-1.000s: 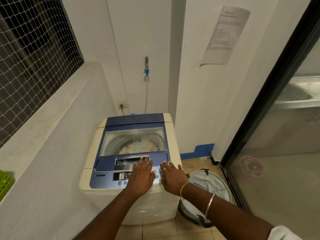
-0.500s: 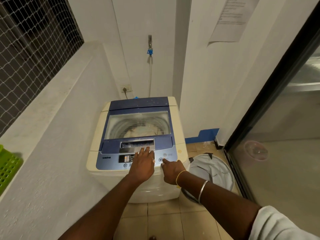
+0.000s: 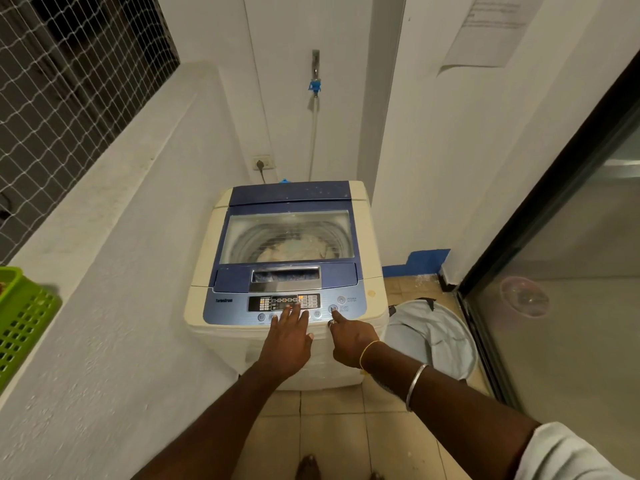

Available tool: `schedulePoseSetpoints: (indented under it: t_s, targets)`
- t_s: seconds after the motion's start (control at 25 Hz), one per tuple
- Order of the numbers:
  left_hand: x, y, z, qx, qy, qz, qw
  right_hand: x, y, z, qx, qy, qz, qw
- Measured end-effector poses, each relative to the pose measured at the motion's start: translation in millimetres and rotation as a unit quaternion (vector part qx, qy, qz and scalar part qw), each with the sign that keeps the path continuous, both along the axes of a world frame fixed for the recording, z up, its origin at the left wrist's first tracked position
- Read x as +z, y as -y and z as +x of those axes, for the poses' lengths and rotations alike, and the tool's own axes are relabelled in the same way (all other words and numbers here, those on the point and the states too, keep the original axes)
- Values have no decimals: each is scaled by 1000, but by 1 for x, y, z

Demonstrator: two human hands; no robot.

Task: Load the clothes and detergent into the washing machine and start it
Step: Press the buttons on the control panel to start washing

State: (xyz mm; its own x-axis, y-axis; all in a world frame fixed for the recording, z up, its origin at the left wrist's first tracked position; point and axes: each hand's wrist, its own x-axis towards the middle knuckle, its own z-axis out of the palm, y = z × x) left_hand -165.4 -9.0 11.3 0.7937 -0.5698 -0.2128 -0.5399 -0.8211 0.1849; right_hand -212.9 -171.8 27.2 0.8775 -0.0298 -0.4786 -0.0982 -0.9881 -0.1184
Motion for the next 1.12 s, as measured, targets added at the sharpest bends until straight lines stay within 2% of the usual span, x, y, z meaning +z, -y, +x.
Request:
schedulePoseSetpoints:
  t_s: [0.52,0.76,1.12]
  targets:
    - [-7,-4,-2,-8,5,5,1000,-10,-5,-6,-27,52,21,998]
    - [-5,-2,1,-3,0,6,1000,-12,-5,-3,-21,43,-1,999]
    - [0,-2,1,0,-2,-14,1000,-11,-7,-4,-33,54,18,998]
